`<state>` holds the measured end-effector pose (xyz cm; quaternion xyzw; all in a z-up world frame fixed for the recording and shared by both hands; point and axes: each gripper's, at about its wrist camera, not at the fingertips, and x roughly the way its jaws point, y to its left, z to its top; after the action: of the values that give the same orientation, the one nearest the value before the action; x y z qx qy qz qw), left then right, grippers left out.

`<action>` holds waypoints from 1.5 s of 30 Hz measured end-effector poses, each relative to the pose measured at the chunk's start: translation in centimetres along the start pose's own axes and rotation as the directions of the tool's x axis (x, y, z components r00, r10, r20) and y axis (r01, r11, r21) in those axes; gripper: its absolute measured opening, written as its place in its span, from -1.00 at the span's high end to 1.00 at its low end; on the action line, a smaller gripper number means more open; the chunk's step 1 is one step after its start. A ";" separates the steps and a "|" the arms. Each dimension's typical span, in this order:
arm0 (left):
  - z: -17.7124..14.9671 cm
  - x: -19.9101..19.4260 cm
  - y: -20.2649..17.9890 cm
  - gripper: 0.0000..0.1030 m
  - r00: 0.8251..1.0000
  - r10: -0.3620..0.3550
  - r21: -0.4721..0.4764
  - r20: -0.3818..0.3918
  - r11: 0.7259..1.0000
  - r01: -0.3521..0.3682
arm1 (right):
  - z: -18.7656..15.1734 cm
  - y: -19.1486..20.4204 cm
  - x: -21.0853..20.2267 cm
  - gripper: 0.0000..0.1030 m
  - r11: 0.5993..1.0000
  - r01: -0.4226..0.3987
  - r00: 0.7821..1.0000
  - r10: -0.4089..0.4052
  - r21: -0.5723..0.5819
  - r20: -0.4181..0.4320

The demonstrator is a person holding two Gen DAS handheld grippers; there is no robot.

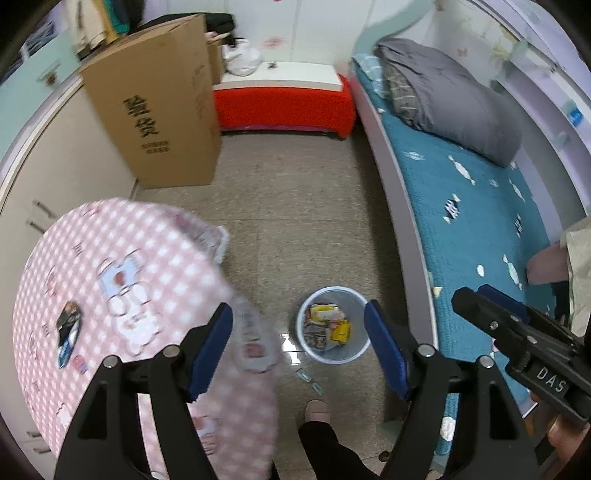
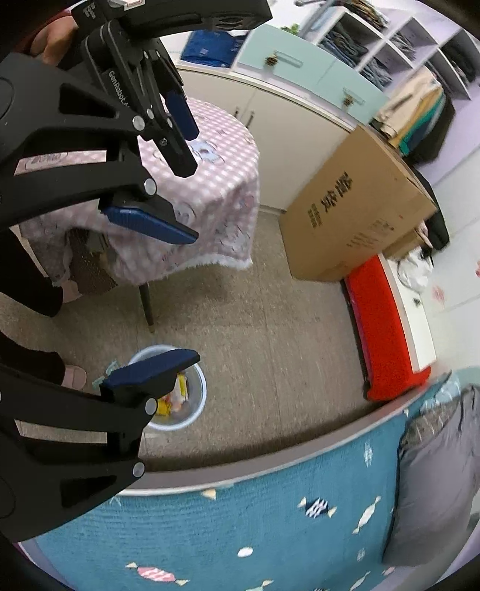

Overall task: Collect trash
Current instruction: 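Move both tools back over the table trash, then grasp the dark gold-foil wrapper with the left tool while the right tool grasps the white paper strip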

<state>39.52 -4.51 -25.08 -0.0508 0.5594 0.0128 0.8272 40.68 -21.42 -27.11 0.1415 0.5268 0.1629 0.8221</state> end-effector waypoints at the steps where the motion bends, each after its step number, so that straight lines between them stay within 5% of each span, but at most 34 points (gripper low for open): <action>1: -0.2 -0.2 1.1 -0.40 1.000 0.008 -0.010 0.001 1.000 -0.008 | -0.3 1.3 0.6 -0.14 1.000 -0.008 1.000 0.008 -0.013 -0.006; 10: -3.2 -1.7 17.5 -0.40 0.996 0.092 -0.178 -0.007 0.980 -0.092 | -2.9 13.3 6.5 -0.14 0.990 -0.086 0.993 0.076 -0.114 -0.090; 16: -4.6 -1.1 27.3 -0.39 0.992 0.124 -0.207 -0.040 0.970 -0.129 | -5.3 20.9 11.4 -0.14 0.982 -0.130 0.983 0.109 -0.140 -0.149; 22: -4.4 1.3 31.0 -0.36 0.991 0.109 -0.122 -0.077 0.986 -0.117 | -7.3 25.0 15.1 -0.14 0.985 -0.132 0.979 0.111 -0.115 -0.171; 32: -4.0 6.3 32.6 -0.20 0.989 0.012 -0.050 -0.149 0.999 -0.020 | -8.4 26.2 17.8 -0.14 0.994 -0.089 0.979 0.075 -0.069 -0.188; 35: -4.2 7.0 32.4 0.15 0.988 -0.008 -0.042 -0.157 0.999 0.002 | -8.4 26.4 18.3 -0.14 0.994 -0.086 0.978 0.073 -0.062 -0.197; 36: -4.1 7.1 32.7 0.45 0.989 -0.003 -0.045 -0.151 0.999 -0.004 | -8.4 26.6 18.4 -0.14 0.994 -0.087 0.977 0.073 -0.063 -0.198; 45: -5.4 4.9 38.2 0.71 0.996 -0.031 -0.203 -0.085 0.979 0.013 | -9.4 30.9 20.7 -0.14 0.983 -0.139 0.962 0.105 -0.118 -0.253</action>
<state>33.43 32.76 -34.29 -0.1414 0.5903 0.0583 0.7925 36.54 15.77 -35.39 0.0967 0.6028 0.2647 0.7465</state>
